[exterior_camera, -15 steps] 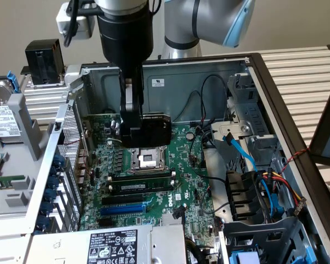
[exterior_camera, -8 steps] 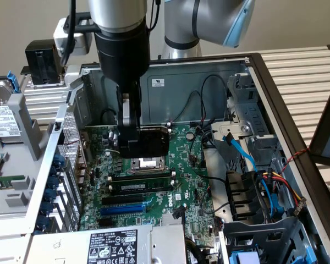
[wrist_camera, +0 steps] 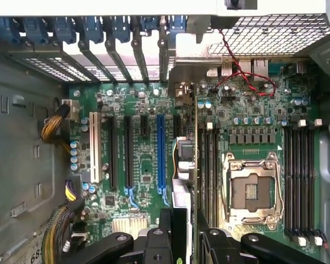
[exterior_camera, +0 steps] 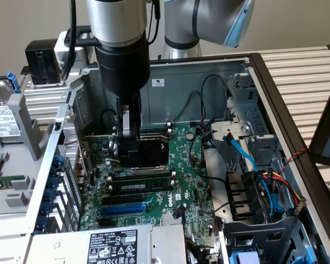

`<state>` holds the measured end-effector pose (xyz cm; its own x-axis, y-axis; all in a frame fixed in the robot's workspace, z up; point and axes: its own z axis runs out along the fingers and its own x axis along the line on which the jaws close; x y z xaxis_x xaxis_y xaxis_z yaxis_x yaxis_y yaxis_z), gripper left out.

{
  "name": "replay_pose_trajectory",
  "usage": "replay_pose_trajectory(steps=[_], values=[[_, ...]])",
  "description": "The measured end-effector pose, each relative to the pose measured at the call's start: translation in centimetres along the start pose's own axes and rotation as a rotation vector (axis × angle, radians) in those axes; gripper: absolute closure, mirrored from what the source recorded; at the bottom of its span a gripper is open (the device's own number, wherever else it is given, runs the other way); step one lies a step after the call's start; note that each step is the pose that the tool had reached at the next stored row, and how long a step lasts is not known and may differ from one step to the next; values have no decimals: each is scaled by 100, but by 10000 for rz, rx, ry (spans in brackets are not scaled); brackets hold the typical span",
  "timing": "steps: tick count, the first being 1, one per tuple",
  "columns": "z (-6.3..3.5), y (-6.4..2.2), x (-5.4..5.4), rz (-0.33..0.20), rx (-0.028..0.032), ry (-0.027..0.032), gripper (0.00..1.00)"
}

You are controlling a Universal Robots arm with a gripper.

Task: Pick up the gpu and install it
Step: 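Insert the gpu into the slot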

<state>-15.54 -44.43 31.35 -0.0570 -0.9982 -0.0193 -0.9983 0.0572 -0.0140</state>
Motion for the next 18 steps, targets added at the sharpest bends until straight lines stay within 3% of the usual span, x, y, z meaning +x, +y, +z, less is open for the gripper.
replay_pose_trajectory(steps=[4, 10, 14, 18], values=[[43, 43, 3, -2, 68, 6, 73], [51, 53, 4, -2, 76, 6, 73], [75, 80, 7, -3, 98, 78, 73], [131, 85, 19, -4, 100, 115, 73]])
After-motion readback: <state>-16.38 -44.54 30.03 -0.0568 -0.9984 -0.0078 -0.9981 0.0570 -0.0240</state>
